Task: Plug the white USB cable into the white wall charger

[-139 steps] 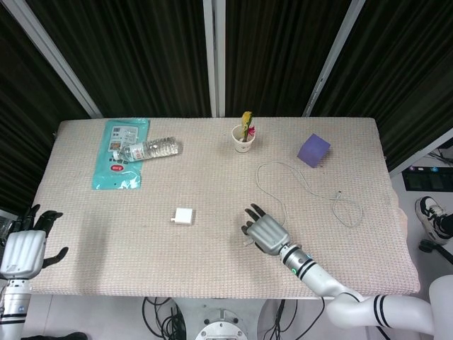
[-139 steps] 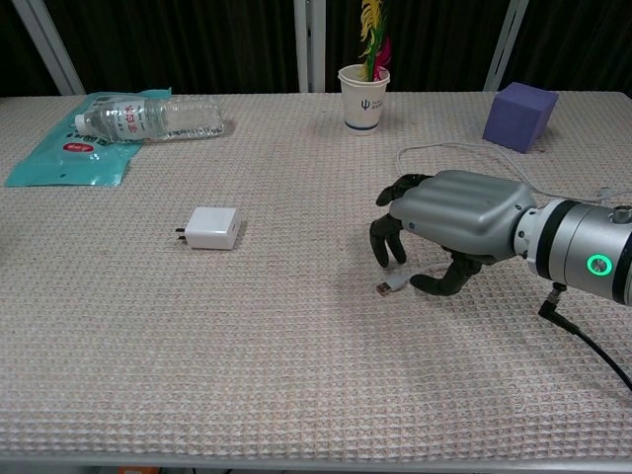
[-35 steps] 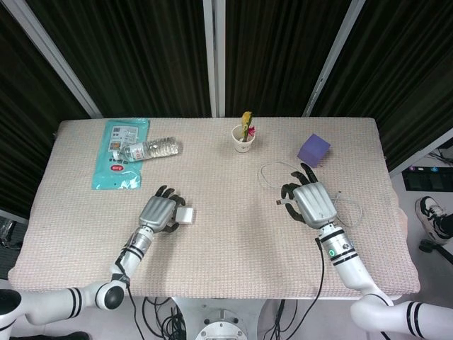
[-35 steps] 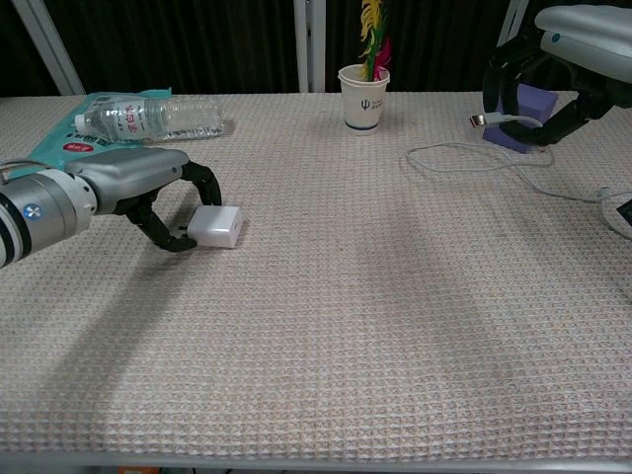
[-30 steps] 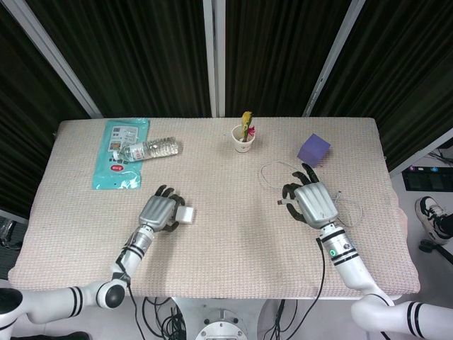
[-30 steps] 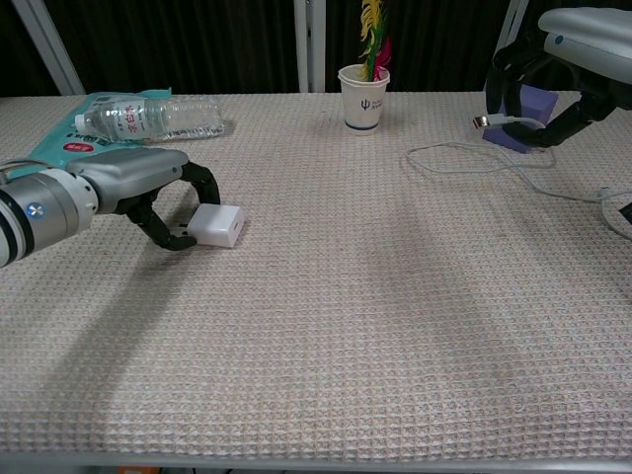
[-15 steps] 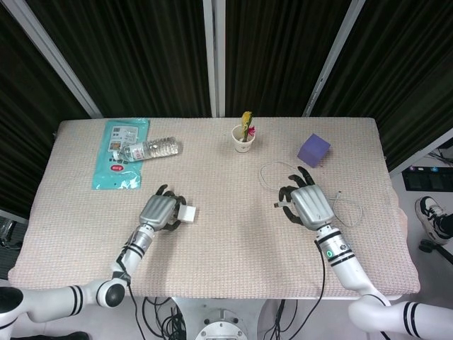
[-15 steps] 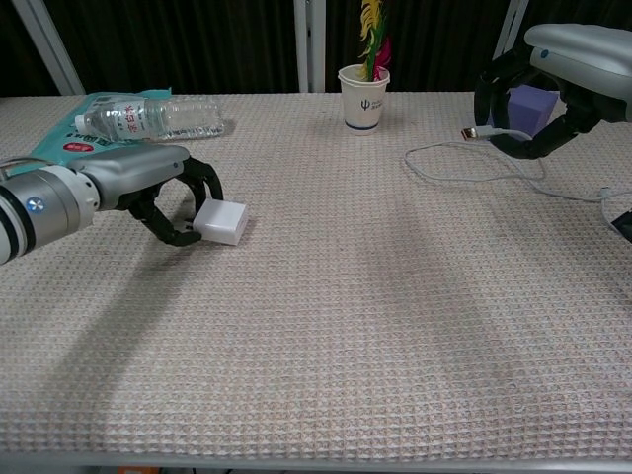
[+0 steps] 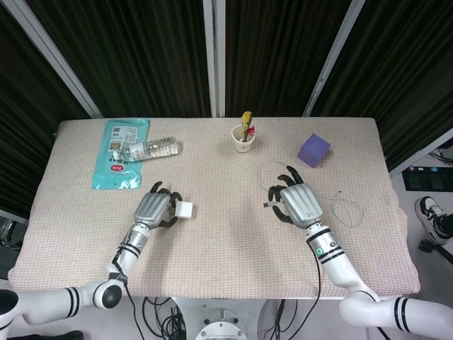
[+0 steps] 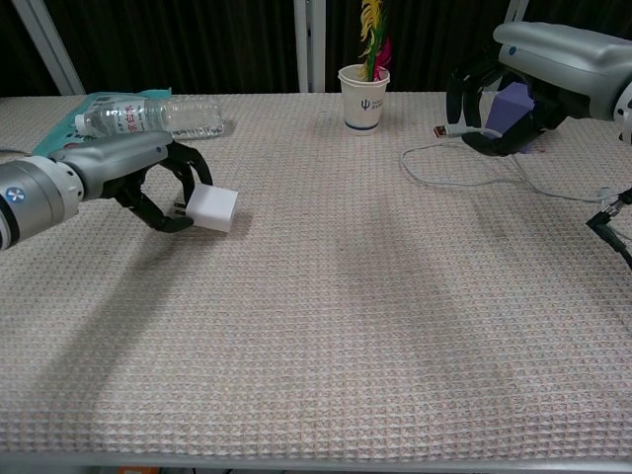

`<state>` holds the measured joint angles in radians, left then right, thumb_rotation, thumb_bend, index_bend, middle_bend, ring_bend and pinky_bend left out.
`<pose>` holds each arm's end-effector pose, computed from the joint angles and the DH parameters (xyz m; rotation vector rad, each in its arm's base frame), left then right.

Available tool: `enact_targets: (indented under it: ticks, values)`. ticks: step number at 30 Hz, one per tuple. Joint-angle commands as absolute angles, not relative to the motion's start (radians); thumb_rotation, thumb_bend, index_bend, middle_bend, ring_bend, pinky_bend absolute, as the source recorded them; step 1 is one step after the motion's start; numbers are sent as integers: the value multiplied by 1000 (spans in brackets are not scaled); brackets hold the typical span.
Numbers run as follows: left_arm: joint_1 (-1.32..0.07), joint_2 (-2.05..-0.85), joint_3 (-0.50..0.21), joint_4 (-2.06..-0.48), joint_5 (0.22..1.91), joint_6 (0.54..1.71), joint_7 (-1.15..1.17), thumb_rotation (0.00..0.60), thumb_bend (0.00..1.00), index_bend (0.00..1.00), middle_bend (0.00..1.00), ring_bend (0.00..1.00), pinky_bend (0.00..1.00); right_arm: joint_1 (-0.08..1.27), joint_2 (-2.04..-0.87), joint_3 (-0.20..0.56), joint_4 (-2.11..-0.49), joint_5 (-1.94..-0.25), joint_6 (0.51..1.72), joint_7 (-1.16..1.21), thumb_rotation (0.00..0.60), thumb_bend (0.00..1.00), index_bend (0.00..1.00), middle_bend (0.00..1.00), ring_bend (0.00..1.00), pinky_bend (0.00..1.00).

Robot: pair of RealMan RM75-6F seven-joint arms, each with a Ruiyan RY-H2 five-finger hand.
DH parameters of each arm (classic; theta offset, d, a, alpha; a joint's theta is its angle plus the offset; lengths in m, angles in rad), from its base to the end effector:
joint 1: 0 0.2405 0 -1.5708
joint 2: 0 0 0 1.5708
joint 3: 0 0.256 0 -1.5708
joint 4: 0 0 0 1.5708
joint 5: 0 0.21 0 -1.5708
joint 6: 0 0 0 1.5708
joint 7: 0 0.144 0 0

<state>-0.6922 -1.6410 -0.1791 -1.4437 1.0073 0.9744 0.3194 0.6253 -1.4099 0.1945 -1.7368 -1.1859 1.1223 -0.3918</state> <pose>-0.1643 0.3299 -0.0419 -1.7596 -1.1625 -0.9074 -0.1392 -0.3120 0.0369 1.7619 -0.9131 1.0586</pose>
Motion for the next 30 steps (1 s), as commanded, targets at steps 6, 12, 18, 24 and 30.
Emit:
enact_targets:
  ticks: [6, 12, 18, 24, 30]
  values:
    - [-659, -1605, -227, -1494, 1055, 1022, 183, 591, 421, 468, 441, 236, 95, 663, -1436, 222, -1723, -1123, 1070, -392, 600, 351, 569, 533, 207, 35]
    - [-661, -1607, -262, -1549, 1053, 1065, 180, 579, 422, 468, 441, 236, 95, 760, -1531, 274, -1671, -1029, 1008, -453, 600, 355, 569, 532, 206, 35]
    - [-675, -1606, -278, -1594, 1043, 1093, 232, 573, 419, 468, 441, 236, 95, 851, -1636, 332, -1604, -915, 1007, -524, 600, 357, 569, 533, 207, 36]
    - [-689, -1614, -285, -1613, 1031, 1105, 269, 567, 420, 468, 441, 236, 96, 904, -1699, 360, -1560, -854, 1014, -545, 600, 359, 571, 536, 211, 35]
    - [-697, -1622, -293, -1629, 1031, 1119, 274, 564, 420, 468, 441, 236, 96, 946, -1751, 387, -1516, -803, 1024, -548, 600, 359, 573, 537, 211, 35]
